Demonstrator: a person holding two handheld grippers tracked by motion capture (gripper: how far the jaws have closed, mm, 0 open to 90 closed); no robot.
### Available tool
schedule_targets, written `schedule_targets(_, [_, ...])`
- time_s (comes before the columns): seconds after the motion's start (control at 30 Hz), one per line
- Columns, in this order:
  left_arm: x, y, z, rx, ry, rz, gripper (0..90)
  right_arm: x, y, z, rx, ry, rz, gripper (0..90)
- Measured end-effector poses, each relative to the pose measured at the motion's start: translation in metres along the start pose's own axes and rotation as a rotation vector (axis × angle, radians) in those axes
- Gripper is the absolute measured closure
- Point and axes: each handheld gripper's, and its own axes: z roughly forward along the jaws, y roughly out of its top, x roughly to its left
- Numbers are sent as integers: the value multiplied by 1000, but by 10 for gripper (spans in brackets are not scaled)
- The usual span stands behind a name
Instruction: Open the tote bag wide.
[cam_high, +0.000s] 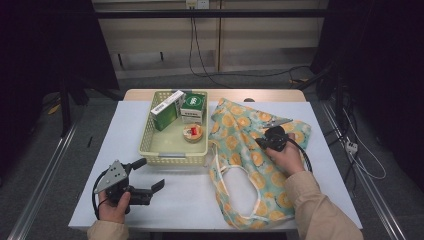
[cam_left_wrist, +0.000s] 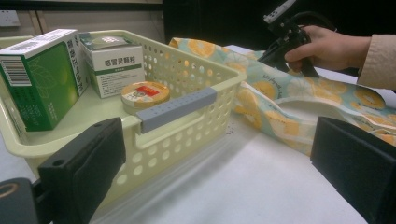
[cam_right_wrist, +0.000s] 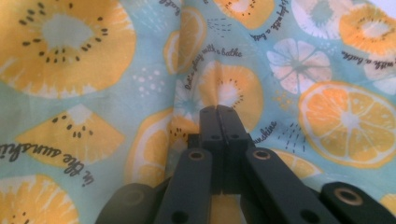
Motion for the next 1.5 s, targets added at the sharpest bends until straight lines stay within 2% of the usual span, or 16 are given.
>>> schedule_targets(0.1, [-1, 0, 0, -8, 3, -8, 32, 1, 0, -1, -7, -6, 1, 900])
schedule_targets(0.17, [-1, 1, 0, -9, 2, -9, 32, 1, 2, -1, -3, -49, -35, 900])
schedule_targets(0.23, [-1, 1, 0, -7, 2, -4, 32, -3, 2, 0, -9, -59, -38, 900])
schedule_targets(0.43, [0, 0, 0, -1, 4, -2, 32, -20, 0, -1, -53, -95, 14, 900])
schedule_targets(0.63, [0, 0, 1, 1, 1, -7, 32, -52, 10, -12, -79, -239, 67, 900])
schedule_targets(0.67, [0, 0, 1, 1, 1, -8, 32, -58, 10, -13, -76, -234, 97, 900])
schedule_targets(0.73, [1, -1, 1, 1, 3, -10, 32, -64, 11, -13, -70, -279, 112, 900])
schedule_targets(0.8, [1, -1, 0, -2, 3, -11, 32, -68, 9, -12, -77, -229, 174, 900])
schedule_targets(0.83, [1, -1, 0, -2, 6, -16, 32, -68, 8, -13, -88, -250, 168, 861])
schedule_targets(0.93, [1, 0, 0, -4, 6, -11, 32, -60, 9, -14, -96, -225, 171, 569])
schedule_targets(1.0, [1, 0, -1, -7, 6, -12, 32, -48, 10, -18, -110, -191, 133, 558])
schedule_targets(1.07, [0, 0, -1, -6, 7, -9, 32, -35, 10, -23, -123, -152, 128, 466])
schedule_targets(1.13, [0, 1, -1, -9, 7, -11, 32, -20, 12, -29, -112, -126, 65, 443])
schedule_targets(1.2, [0, 1, -1, -8, 9, -12, 32, -4, 13, -35, -113, -81, 42, 386])
schedule_targets(1.4, [-1, 1, -2, -12, 11, -11, 32, 49, 14, -52, -100, 41, -62, 329])
schedule_targets(1.5, [0, 1, -3, -15, 13, -11, 32, 70, 12, -55, -96, 84, -86, 311])
